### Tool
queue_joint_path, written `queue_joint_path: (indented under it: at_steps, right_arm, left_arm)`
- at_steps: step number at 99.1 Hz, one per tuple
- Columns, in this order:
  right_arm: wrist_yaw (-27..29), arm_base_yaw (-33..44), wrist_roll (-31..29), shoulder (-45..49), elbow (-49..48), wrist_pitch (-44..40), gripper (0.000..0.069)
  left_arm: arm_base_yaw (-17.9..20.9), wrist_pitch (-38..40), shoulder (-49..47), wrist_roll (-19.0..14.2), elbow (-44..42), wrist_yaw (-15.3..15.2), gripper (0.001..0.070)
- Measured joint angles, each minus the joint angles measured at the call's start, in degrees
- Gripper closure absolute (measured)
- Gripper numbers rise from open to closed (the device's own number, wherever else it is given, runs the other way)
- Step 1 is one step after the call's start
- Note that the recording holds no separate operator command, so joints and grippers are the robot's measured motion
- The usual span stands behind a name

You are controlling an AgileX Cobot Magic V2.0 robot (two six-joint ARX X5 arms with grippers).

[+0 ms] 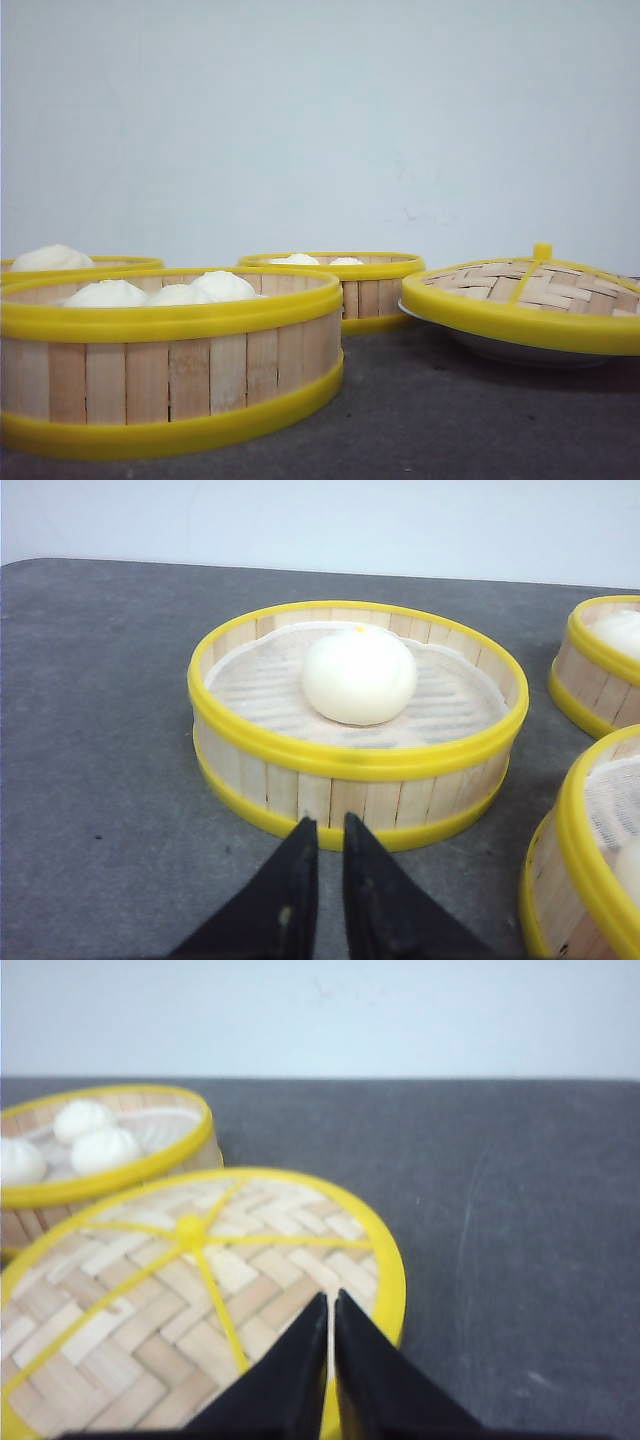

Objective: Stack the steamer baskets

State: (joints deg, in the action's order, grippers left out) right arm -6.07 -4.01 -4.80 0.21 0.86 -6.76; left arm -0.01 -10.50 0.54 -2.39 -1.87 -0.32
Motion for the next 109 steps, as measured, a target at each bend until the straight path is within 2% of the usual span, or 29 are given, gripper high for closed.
queue_joint_path:
  at_steps: [9,17,26,39,49,58,67,75,93,109]
  right_arm:
    - [0.0,0.0,-0.1,0.0,0.0,-0.1,0.0685]
    - [-0.1,0.0,-0.8,0.0,0.0,0.1,0.0685]
    - [-0.2,0.0,-3.8,0.0,0.2,0.2,0.0685]
    - [-0.4,0.0,-10.2,0.6,4.7,-0.3,0.0685]
    - [-0.4,0.0,-14.6,2.7,12.0,-0.5,0.0685]
    - [-1.2,0.0,-16.0,7.3,19.0,-2.4,0.0685]
    - [-1.4,0.0,-15.7,14.0,25.4,-5.7,0.0685]
    - [-1.4,0.0,-14.2,20.8,31.1,-9.5,0.0685]
    - [-1.4,0.0,-8.2,36.9,43.9,-19.6,0.0685]
    - [-1.4,0.0,-3.6,48.0,48.2,-23.2,0.0685]
  left_arm:
    - [0.0,0.0,0.0,-0.3,0.0,0.0,0.0692]
    - [0.0,0.1,0.0,-2.1,0.0,0.2,0.0692]
    - [0.0,2.0,0.0,-5.2,0.0,0.8,0.0692]
    - [0.0,3.7,0.3,-11.7,-2.1,2.8,0.0692]
    - [0.0,3.5,1.9,-16.4,-7.9,3.6,0.0692]
    - [0.0,3.0,4.8,-18.0,-14.6,4.0,0.0692]
    - [0.0,-0.2,10.1,-17.7,-21.4,4.8,0.0692]
    - [0.0,-4.7,16.3,-16.0,-26.8,5.4,0.0692]
    - [0.0,-14.0,30.7,-10.3,-37.9,8.7,0.0692]
    - [0.0,-19.4,39.6,-5.1,-42.8,8.9,0.0692]
